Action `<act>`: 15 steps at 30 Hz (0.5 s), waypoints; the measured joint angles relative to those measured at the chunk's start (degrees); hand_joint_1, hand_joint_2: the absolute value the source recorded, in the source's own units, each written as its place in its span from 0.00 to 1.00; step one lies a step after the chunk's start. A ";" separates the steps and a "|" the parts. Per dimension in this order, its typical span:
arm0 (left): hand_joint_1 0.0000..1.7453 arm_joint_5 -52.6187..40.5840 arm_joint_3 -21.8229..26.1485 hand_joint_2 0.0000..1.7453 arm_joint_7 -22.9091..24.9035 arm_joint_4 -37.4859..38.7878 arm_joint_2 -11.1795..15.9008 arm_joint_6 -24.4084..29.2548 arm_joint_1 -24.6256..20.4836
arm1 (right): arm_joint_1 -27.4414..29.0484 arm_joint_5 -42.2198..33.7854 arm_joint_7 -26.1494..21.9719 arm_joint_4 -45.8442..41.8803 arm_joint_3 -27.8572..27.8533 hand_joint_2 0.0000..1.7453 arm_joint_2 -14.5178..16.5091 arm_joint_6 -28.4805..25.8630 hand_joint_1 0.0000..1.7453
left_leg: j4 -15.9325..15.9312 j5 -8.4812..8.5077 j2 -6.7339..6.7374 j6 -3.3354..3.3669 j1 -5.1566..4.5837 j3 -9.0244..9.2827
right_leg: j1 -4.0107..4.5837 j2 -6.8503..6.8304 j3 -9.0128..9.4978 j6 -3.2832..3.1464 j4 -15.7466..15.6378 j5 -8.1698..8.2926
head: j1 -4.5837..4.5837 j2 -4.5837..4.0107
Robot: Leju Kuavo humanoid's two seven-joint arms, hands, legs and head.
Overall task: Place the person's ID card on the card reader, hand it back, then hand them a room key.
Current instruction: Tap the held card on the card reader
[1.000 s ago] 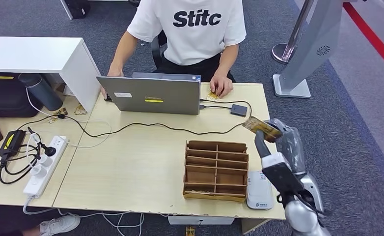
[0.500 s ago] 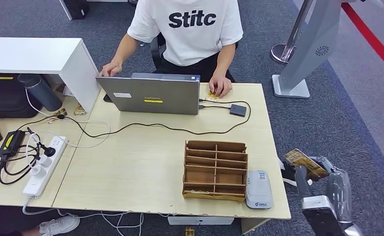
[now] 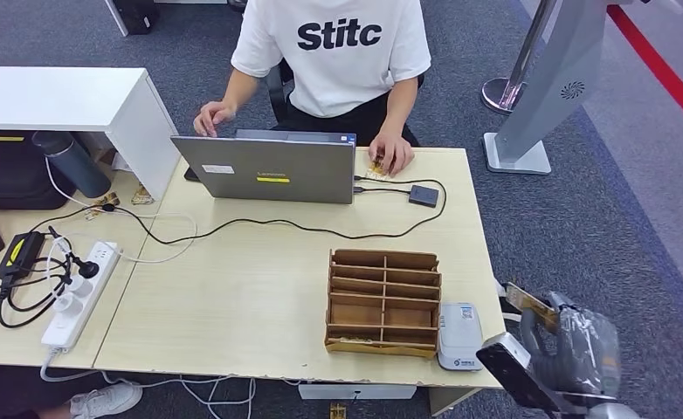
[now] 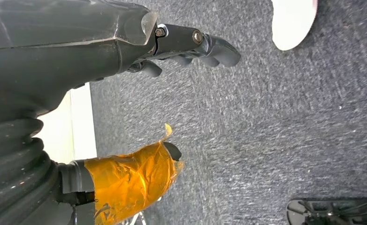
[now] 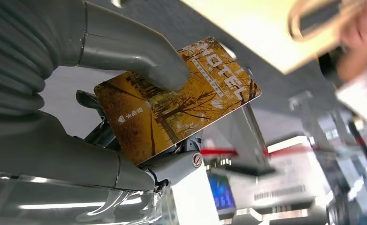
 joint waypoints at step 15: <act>0.00 1.05 -0.53 1.00 1.51 0.00 0.90 -3.19 -0.08 | -3.58 -2.19 5.44 6.14 7.07 1.00 -6.61 8.32 1.00 | 0.00 0.01 0.00 0.00 0.02 0.02 | 0.00 0.00 0.00 0.00 0.01 0.00 | -0.01 0.00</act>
